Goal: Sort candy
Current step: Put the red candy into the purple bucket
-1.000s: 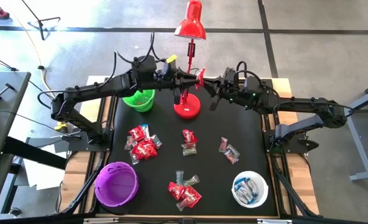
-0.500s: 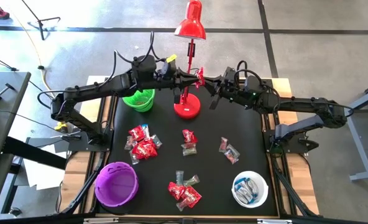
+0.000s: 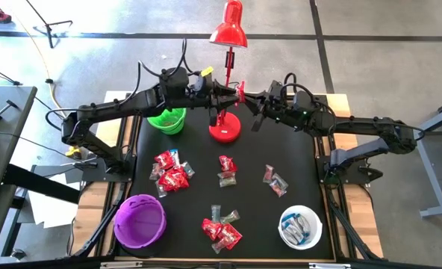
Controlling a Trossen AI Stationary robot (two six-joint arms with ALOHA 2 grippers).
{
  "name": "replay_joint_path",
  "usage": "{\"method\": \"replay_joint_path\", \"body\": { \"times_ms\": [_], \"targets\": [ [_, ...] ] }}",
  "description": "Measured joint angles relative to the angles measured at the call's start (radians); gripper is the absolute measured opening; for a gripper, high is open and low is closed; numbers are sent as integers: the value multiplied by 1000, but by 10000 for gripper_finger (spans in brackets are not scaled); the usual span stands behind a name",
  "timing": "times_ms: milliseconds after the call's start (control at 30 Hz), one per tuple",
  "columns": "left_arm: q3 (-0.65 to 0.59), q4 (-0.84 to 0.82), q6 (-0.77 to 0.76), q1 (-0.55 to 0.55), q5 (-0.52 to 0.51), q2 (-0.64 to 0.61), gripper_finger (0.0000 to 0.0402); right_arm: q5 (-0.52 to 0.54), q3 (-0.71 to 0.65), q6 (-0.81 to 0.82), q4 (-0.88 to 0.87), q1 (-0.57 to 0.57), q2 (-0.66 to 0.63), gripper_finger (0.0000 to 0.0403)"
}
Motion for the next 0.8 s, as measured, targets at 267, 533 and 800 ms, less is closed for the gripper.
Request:
{"method": "replay_joint_path", "body": {
  "times_ms": [267, 533, 800],
  "targets": [
    [-1, 26, 18, 0, -1, 1, 193, -10, 1, 0, -11, 0, -1, 7],
    [-1, 57, 17, 1, -6, 1, 210, -46, 1, 0, -9, 1, -1, 7],
    [0, 64, -9, 1, -5, 15, 210, -42, 1, -27, 22, 0, -1, 7]
  ]
}}
